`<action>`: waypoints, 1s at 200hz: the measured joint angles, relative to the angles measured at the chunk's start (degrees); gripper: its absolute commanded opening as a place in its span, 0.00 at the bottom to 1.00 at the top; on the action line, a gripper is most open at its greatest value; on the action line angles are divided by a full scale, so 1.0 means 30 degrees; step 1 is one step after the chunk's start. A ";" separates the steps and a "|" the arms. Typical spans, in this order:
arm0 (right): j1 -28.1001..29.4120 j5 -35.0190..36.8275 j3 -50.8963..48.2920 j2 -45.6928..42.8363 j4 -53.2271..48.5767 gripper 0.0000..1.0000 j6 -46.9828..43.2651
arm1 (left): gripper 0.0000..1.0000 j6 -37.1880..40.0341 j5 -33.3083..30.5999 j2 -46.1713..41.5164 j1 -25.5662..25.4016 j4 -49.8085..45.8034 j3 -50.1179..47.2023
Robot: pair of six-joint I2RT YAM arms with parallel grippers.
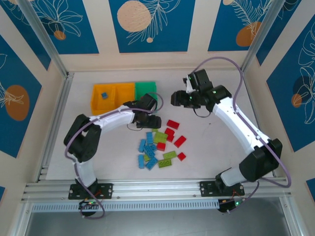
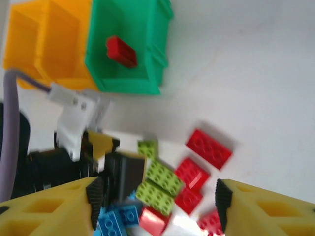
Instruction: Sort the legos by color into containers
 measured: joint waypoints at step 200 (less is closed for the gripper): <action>0.0066 -0.1909 -0.0211 -0.0495 -0.1217 0.68 0.0736 | 0.31 0.1625 -0.3745 -0.2841 0.3031 -0.2987 0.1938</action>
